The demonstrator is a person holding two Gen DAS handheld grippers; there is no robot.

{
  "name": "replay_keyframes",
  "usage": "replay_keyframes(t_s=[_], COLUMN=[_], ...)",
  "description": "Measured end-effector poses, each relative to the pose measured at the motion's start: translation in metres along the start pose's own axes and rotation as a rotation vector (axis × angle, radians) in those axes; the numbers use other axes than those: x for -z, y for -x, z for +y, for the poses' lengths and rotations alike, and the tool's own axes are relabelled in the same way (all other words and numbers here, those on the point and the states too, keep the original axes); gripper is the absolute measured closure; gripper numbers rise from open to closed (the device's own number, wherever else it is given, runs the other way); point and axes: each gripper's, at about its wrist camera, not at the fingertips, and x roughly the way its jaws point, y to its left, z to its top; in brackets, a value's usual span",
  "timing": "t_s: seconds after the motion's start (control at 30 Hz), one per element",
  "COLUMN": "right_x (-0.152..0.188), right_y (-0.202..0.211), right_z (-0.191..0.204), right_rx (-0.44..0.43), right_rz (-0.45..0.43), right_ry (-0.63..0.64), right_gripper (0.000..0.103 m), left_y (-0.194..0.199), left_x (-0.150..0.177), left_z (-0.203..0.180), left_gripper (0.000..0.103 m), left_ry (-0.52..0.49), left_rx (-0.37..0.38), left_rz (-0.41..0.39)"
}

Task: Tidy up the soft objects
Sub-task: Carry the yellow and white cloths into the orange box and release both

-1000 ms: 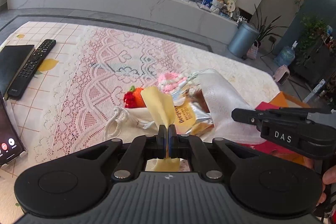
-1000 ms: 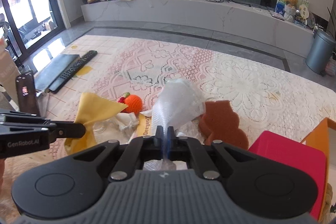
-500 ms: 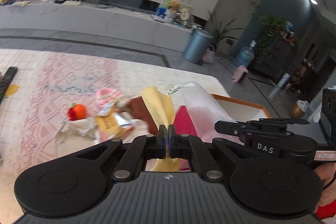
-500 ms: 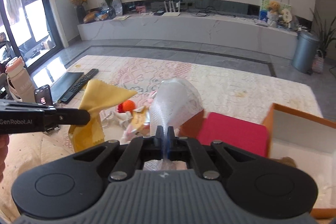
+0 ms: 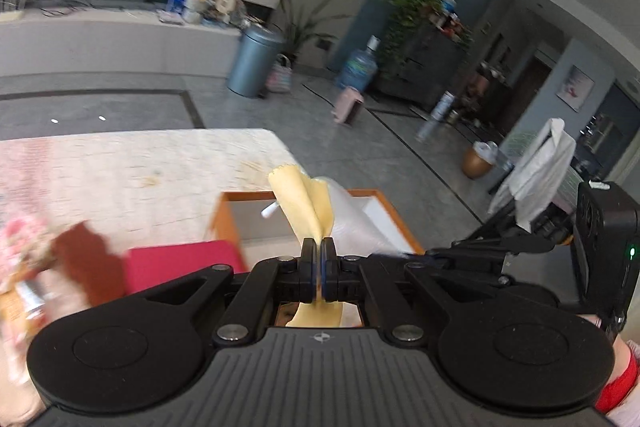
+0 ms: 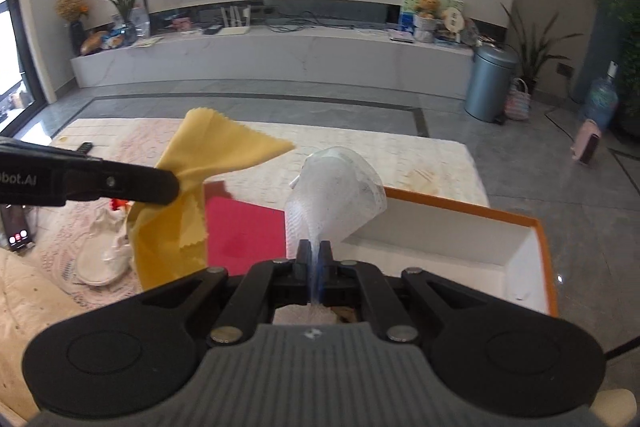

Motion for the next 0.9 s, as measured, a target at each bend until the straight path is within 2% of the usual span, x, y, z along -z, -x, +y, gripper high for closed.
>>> replay_keyframes(t_s=[0.2, 0.4, 0.5, 0.63, 0.9], right_x=[-0.004, -0.001, 0.005, 0.010, 0.023], right_y=[-0.042, -0.106, -0.130, -0.156, -0.184], right_z=[-0.043, -0.079, -0.092, -0.097, -0.097], right_rx=[0.029, 0.047, 0.049, 0.053, 0.053], right_rz=[0.077, 0.195, 0.241, 0.292, 0.378], right_ry=[-0.035, -0.059, -0.071, -0.082, -0.079], right_gripper=[0.103, 0.103, 0.103, 0.103, 0.101], left_y=[-0.077, -0.143, -0.160, -0.175, -0.187], left_x=[-0.018, -0.013, -0.008, -0.003, 0.005], left_z=[0.005, 0.020, 0.018, 0.014, 0.015], left_gripper=[0.101, 0.101, 0.101, 0.101, 0.099], left_ry=[0.012, -0.035, -0.093, -0.161, -0.182], left_rx=[0.001, -0.122, -0.196, -0.256, -0.247], left_rz=[0.125, 0.239, 0.277, 0.323, 0.368])
